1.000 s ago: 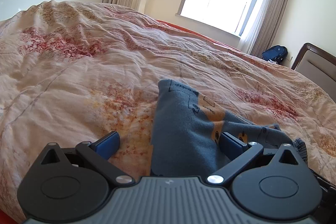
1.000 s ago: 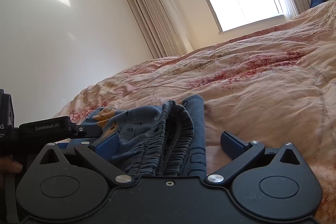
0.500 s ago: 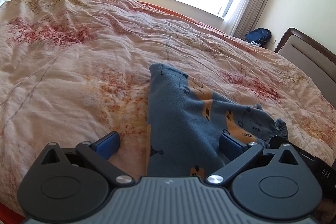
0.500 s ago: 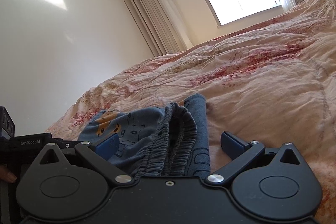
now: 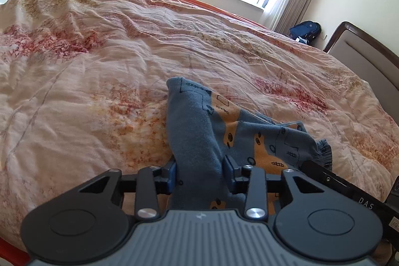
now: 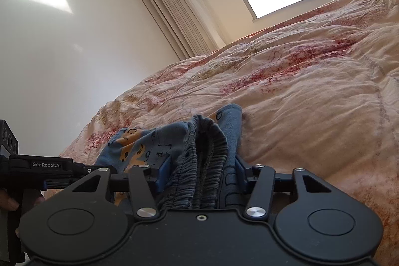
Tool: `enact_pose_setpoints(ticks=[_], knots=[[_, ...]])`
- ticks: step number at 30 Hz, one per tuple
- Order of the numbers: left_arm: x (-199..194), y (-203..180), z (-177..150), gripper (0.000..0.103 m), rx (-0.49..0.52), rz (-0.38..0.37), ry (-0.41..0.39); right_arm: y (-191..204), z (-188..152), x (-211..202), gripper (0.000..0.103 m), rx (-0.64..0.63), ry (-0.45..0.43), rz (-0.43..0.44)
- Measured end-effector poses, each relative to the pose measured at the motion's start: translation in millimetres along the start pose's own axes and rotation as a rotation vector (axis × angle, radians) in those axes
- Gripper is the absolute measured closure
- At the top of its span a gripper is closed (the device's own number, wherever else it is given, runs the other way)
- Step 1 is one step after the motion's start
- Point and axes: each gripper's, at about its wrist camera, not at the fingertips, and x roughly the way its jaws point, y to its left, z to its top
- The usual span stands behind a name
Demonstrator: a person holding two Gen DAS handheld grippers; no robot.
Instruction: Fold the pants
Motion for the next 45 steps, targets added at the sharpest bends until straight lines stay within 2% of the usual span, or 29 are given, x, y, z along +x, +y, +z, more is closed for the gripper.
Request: enact_pose_setpoints(ticks=[3,6,9,13,22,29,35,41,42,43,45], knots=[[-5,-12,3,0.080,0.060,0.019,-0.003,4,0,-4,0.069,-0.015,-0.012,0.013],[-10,-30,3,0.085,0.149,0.071,-0.017,13,3,-11,0.078,-0.081,-0.037,0.018],[-13,-44,8,0.085,0.194,0.096,-0.039,22,7,-19,0.080,-0.149,-0.070,0.012],[-10,-60,27,0.085,0.241,0.084,-0.077,26,19,-23,0.081,-0.211,-0.119,-0.018],[30,-110,91,0.085,0.332,0.054,-0.189,-4,85,-5,0.081,-0.180,-0.233,-0.095],[79,-118,120,0.085,0.285,0.019,-0.207,-24,126,25,0.081,-0.176,-0.240,-0.167],[117,-110,124,0.084,0.253,0.014,-0.153,-41,124,48,0.080,-0.147,-0.198,-0.217],[125,-107,118,0.078,0.261,0.024,-0.142,-51,111,58,0.073,-0.125,-0.192,-0.280],[125,-107,118,0.073,0.261,0.024,-0.141,-52,110,58,0.069,-0.122,-0.194,-0.285],[125,-107,118,0.062,0.262,0.022,-0.137,-51,110,57,0.067,-0.120,-0.197,-0.289],[124,-106,118,0.051,0.254,0.021,-0.138,-49,110,53,0.053,-0.126,-0.205,-0.306]])
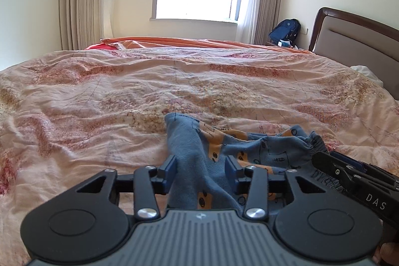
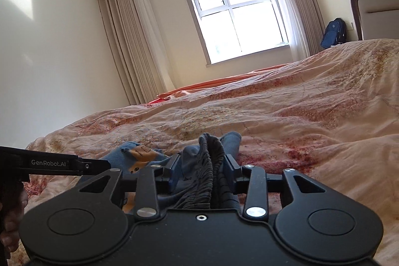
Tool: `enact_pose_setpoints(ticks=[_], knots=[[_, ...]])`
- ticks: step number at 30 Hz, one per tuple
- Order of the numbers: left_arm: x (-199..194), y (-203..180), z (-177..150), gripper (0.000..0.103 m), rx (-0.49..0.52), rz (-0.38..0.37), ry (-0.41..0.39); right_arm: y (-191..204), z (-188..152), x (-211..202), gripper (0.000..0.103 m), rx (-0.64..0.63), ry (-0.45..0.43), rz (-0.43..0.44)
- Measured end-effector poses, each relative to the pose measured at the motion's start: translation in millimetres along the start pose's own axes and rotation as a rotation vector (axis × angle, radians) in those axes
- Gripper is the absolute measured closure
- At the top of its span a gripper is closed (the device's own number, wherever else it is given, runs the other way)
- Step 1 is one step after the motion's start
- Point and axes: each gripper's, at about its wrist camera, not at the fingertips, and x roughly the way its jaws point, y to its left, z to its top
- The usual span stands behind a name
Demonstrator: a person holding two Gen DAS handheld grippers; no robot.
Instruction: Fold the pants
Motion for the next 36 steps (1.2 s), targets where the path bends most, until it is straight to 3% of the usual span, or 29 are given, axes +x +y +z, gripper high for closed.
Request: enact_pose_setpoints(ticks=[3,7,11,15,23,36], knots=[[-6,-2,0,0.039,-0.011,-0.010,-0.010,4,0,-8,0.030,-0.027,-0.013,-0.010],[-23,-5,0,0.020,-0.013,-0.006,-0.048,9,2,-24,0.017,-0.072,-0.037,-0.022],[-50,-10,-2,0.008,-0.003,0.013,-0.107,14,6,-48,0.004,-0.093,-0.071,-0.029],[-83,-10,-8,0.001,-0.016,0.031,-0.156,21,10,-77,0.001,-0.113,-0.103,-0.034],[-149,-6,-39,0.000,-0.031,0.058,-0.220,43,4,-139,0.000,-0.147,-0.146,-0.035],[-216,9,-116,0.000,-0.088,0.074,-0.223,81,-54,-222,0.000,-0.187,-0.165,-0.017]])
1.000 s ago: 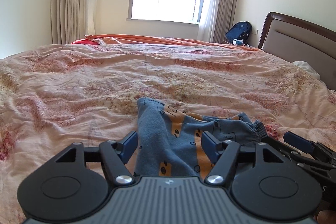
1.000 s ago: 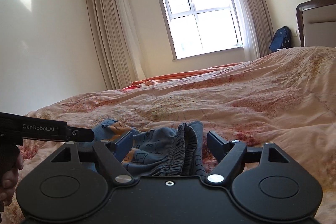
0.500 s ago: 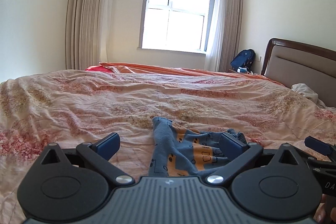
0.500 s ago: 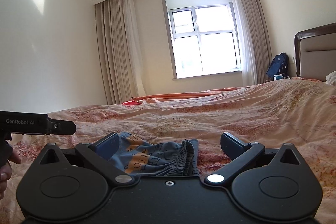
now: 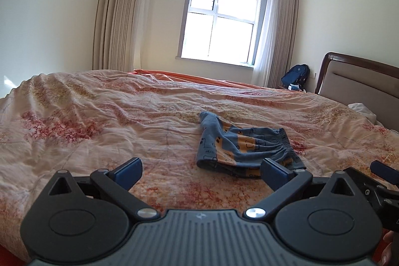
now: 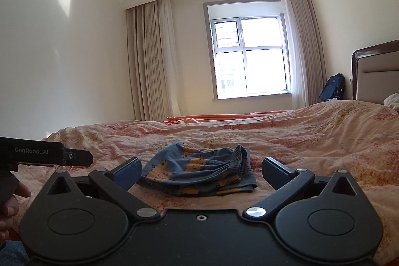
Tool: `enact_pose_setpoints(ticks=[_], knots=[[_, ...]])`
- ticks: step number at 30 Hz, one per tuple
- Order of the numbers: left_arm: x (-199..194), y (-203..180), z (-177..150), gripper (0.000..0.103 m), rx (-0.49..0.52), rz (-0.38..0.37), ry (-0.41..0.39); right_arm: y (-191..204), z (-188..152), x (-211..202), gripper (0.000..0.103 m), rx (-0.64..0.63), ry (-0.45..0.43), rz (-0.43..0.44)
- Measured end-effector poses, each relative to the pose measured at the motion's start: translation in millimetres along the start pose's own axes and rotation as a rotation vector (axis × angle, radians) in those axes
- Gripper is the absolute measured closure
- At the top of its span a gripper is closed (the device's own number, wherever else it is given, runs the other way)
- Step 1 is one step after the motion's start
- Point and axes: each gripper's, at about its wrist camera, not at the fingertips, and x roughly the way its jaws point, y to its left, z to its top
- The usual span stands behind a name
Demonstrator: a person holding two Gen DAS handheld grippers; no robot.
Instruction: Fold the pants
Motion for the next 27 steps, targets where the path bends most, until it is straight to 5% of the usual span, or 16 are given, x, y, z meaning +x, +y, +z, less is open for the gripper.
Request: enact_pose_setpoints(ticks=[9,27], knots=[[-29,4,-23,0.000,0.000,-0.001,0.002,12,-13,-27,0.000,0.002,0.007,-0.031],[-27,2,-27,0.000,0.033,0.041,-0.002,10,-15,-25,0.000,-0.001,0.014,-0.030]])
